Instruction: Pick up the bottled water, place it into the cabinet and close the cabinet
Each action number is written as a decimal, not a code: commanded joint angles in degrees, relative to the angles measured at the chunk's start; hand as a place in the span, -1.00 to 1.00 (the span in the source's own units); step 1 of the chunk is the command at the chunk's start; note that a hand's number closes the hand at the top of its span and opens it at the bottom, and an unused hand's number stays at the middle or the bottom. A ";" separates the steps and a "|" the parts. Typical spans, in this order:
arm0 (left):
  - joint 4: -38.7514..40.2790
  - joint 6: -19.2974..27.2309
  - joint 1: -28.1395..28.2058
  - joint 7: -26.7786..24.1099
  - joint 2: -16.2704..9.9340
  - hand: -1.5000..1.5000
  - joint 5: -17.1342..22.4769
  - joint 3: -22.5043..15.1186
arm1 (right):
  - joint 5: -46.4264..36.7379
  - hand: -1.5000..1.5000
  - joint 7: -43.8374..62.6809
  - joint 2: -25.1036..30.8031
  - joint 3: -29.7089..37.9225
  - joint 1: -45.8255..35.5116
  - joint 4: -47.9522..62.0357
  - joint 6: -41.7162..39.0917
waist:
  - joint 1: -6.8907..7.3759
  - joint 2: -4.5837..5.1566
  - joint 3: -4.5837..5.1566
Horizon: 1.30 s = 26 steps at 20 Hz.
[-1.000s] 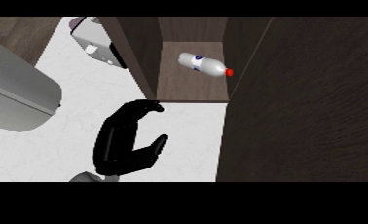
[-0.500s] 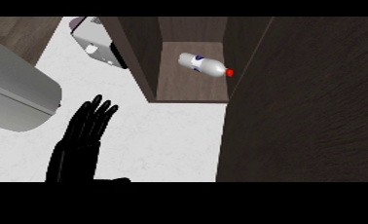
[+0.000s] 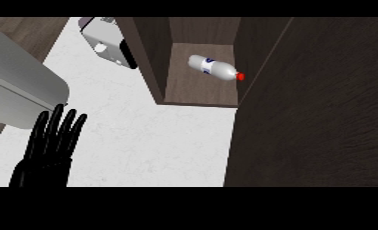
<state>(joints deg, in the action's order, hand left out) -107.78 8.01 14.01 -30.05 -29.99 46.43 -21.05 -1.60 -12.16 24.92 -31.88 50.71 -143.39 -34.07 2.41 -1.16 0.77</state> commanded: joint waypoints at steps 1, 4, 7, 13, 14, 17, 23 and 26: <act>-1.07 -2.06 2.71 -0.83 -1.81 -1.00 1.16 2.00 | -7.87 1.00 7.91 -0.75 -11.50 -2.24 -8.72 -0.21 | 0.50 0.50 0.08; -1.66 -5.45 4.86 -0.61 -4.08 -1.00 3.47 4.00 | -5.25 1.00 8.31 -2.49 -14.98 -1.49 -6.94 2.16 | 0.97 0.60 0.10; -1.93 -8.48 5.63 -0.52 -6.18 -1.00 5.36 6.29 | -2.60 1.00 7.92 -4.49 -16.92 -3.69 -4.06 3.43 | 2.77 1.18 0.09; -3.42 -11.03 7.10 -0.80 -7.79 -1.00 5.14 6.63 | -1.19 1.00 12.01 -4.88 -17.24 -8.34 -2.46 4.51 | 5.45 1.95 0.06; -3.26 -12.07 6.90 -0.23 -8.88 -1.00 6.68 8.23 | -1.42 1.00 12.29 -4.54 -16.96 -9.06 -3.09 4.42 | 5.50 1.94 0.11; -3.26 -13.55 7.08 -0.03 -9.91 -1.00 7.29 9.03 | -1.15 1.00 13.21 -4.58 -15.13 -11.54 -1.38 4.90 | 7.48 2.48 0.28; -3.58 -15.27 6.89 0.95 -11.94 -1.00 7.77 10.16 | 0.03 1.00 14.92 -3.81 -13.76 -15.82 -0.82 4.22 | 9.18 3.01 0.35; -3.64 -16.33 7.07 0.92 -12.34 -1.00 8.04 10.36 | -0.78 1.00 16.03 -2.20 -11.61 -18.35 -0.81 3.36 | 10.87 3.13 0.60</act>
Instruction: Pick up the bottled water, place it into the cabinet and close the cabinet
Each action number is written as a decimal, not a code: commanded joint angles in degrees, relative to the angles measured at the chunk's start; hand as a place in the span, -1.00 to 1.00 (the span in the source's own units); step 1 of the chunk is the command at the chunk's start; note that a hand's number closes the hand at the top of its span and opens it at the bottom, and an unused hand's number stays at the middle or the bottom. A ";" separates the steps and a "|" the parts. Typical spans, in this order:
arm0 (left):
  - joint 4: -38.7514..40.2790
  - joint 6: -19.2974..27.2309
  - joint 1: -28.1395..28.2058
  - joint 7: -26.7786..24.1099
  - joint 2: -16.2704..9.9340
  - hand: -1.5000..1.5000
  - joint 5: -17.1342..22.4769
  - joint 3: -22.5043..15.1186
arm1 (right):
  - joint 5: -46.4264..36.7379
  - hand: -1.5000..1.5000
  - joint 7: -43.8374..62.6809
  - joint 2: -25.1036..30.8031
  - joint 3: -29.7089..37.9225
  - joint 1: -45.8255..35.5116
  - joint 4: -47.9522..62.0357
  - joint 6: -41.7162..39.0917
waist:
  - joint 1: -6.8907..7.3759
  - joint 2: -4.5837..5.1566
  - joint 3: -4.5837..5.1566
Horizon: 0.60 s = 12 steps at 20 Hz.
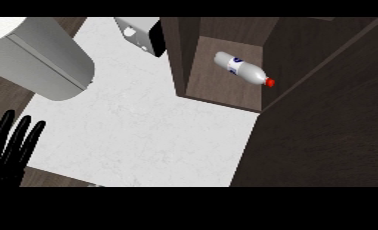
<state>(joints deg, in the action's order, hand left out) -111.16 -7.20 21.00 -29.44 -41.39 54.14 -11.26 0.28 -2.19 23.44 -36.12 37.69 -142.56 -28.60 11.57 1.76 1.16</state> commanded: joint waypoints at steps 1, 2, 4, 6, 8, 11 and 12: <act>-0.12 -1.35 -0.32 0.68 -1.21 -1.00 0.99 0.96 | -3.09 1.00 6.22 0.34 -7.10 -6.72 -1.42 -3.24 | 1.95 0.25 0.26; 0.38 -1.89 -0.30 0.58 -1.20 -1.00 0.06 0.13 | -3.43 -1.00 6.23 1.25 -6.37 -8.31 -1.86 -4.15 | 2.37 0.27 0.45; 0.14 -2.33 0.18 0.79 -1.51 -1.00 0.56 0.32 | -3.52 -1.00 6.42 2.71 -5.21 -10.25 -1.86 -5.17 | 3.25 -0.05 0.47; 0.18 -2.19 -1.04 1.05 -1.86 -1.00 0.78 1.02 | -2.90 1.00 6.23 2.50 -4.23 -12.80 -1.88 -5.24 | 2.92 0.29 0.44; 1.07 -2.84 0.11 1.01 -2.47 -1.00 1.08 1.72 | -2.01 1.00 7.11 1.96 -4.95 -13.47 -1.39 -4.81 | 3.01 -0.05 0.44; 0.91 -3.00 -0.16 0.81 -2.41 -1.00 1.34 2.12 | -1.58 1.00 8.15 1.86 -4.32 -15.00 -0.90 -4.51 | 2.65 -0.02 0.49; 1.29 -3.34 0.14 0.84 -2.35 -1.00 1.45 1.95 | -1.25 1.00 8.39 2.07 -4.18 -15.01 -1.15 -4.54 | 2.64 0.02 0.65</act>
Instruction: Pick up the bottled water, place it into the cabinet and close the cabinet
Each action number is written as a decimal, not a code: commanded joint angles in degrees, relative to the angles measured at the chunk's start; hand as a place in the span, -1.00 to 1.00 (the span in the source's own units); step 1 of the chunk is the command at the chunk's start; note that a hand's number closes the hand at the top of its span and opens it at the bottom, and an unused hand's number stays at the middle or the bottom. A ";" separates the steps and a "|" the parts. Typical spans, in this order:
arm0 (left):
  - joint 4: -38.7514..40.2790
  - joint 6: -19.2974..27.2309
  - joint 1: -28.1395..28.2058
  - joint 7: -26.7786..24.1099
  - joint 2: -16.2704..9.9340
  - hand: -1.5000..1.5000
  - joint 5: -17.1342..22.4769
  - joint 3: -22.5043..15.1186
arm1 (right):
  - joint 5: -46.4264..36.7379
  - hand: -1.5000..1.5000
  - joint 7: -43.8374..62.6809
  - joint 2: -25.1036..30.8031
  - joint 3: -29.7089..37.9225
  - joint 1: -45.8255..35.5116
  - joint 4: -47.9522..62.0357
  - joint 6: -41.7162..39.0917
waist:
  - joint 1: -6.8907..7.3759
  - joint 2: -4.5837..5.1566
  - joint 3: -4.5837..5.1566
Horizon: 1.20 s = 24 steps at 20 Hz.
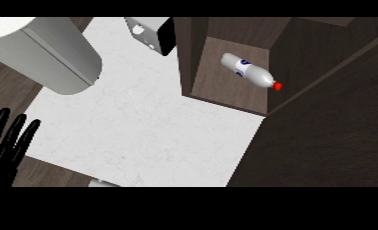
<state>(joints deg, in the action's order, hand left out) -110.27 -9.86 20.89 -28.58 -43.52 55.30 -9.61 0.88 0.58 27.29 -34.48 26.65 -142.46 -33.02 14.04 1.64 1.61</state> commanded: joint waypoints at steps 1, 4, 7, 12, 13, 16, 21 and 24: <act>0.44 -0.81 -0.16 0.24 -0.64 -1.00 0.33 0.58 | -2.31 1.00 5.86 -1.18 -5.84 -4.58 -1.11 -0.72 | -0.08 0.03 0.25; 0.88 -1.05 -0.56 -0.05 -0.49 -1.00 0.63 1.05 | -1.85 1.00 6.30 -0.68 -5.37 -6.16 -1.00 -1.23 | -0.24 0.11 0.32; 1.24 -1.46 0.00 0.14 -1.09 -1.00 0.92 1.67 | -1.02 1.00 6.18 -1.36 -4.54 -6.80 -0.97 -0.47 | -0.15 0.11 0.24; 1.56 -2.19 -0.55 -0.14 -1.18 -1.00 1.29 2.29 | 1.22 1.00 5.88 -2.52 -3.91 -6.47 0.19 0.43 | -0.36 1.02 0.19; 1.82 -2.08 -0.93 -0.30 -1.00 -1.00 1.22 2.39 | 1.77 1.00 5.52 -2.91 -4.73 -6.02 1.24 0.28 | -0.48 1.34 0.15; 1.36 -2.99 -0.62 -0.20 -1.34 -1.00 1.77 2.59 | 4.35 1.00 5.33 -2.37 -6.04 -4.88 2.02 -1.08 | 1.36 2.06 0.02; 1.65 -3.80 -1.25 -0.38 -1.60 -1.00 1.67 2.96 | 6.90 1.00 4.63 -3.14 -5.78 -4.37 3.29 -1.15 | 2.66 2.96 -0.13; 1.82 -4.39 -1.33 -0.28 -1.87 -1.00 1.90 3.16 | 7.52 1.00 5.14 -4.05 -4.09 -4.08 3.56 0.28 | 2.54 3.07 -0.13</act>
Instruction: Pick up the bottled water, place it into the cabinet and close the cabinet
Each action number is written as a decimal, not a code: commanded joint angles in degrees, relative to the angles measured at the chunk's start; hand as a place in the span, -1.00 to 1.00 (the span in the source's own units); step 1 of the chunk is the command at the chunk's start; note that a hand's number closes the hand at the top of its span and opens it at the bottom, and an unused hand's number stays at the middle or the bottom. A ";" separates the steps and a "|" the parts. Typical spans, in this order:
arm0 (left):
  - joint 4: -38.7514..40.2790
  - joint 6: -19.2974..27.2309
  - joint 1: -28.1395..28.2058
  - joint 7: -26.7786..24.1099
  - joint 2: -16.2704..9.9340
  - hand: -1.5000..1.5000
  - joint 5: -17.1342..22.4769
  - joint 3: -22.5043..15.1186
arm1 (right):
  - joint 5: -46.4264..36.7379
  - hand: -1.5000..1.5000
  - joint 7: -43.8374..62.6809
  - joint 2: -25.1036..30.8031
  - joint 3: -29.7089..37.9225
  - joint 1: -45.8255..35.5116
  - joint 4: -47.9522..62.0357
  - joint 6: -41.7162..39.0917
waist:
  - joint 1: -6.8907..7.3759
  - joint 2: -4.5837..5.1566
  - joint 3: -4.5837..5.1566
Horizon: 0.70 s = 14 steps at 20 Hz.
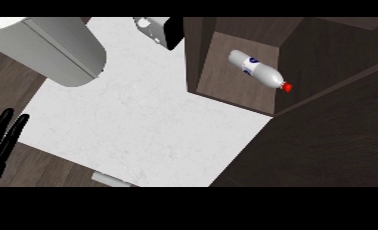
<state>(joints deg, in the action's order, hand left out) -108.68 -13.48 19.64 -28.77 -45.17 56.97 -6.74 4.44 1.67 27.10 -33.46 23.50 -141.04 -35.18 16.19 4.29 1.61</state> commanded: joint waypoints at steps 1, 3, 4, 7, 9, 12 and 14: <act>0.85 -0.89 -0.43 0.00 -0.17 -1.00 0.43 0.36 | 3.58 1.00 4.00 -4.15 -3.99 -1.67 2.26 2.73 | 0.28 0.85 -0.06; 0.24 -0.86 -0.62 -0.05 -0.06 -1.00 0.12 0.09 | 3.74 1.00 4.53 -4.57 -2.75 -1.67 2.26 3.46 | 0.21 0.83 -0.12; 0.63 -1.00 -0.50 -0.15 0.33 -1.00 0.80 0.16 | 2.98 1.00 5.05 -5.06 -1.99 -2.02 2.23 4.19 | -0.22 0.55 -0.06; 1.21 -1.50 -0.34 0.18 -0.36 -1.00 0.92 0.66 | 1.03 1.00 6.79 -5.18 0.96 -5.75 2.75 4.41 | 0.10 0.00 -0.21; 1.06 -1.49 -0.29 0.16 -0.52 -1.00 0.36 0.58 | -0.26 1.00 8.66 -4.68 2.06 -7.93 4.02 4.15 | 0.73 -0.10 -0.14; 1.29 -1.35 -0.48 0.20 -0.49 -1.00 0.23 0.64 | -0.53 1.00 11.40 -5.46 2.83 -11.19 5.74 4.70 | 0.60 -0.22 -0.17; 1.22 -1.80 -0.74 0.46 -0.70 -1.00 0.36 0.51 | -0.46 1.00 13.57 -6.28 3.50 -13.78 7.91 5.27 | 0.54 -0.16 -0.23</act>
<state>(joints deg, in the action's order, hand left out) -107.62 -14.91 18.97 -28.47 -45.64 57.48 -6.22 5.26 10.25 23.31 -30.36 14.24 -137.09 -32.80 16.51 4.18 1.47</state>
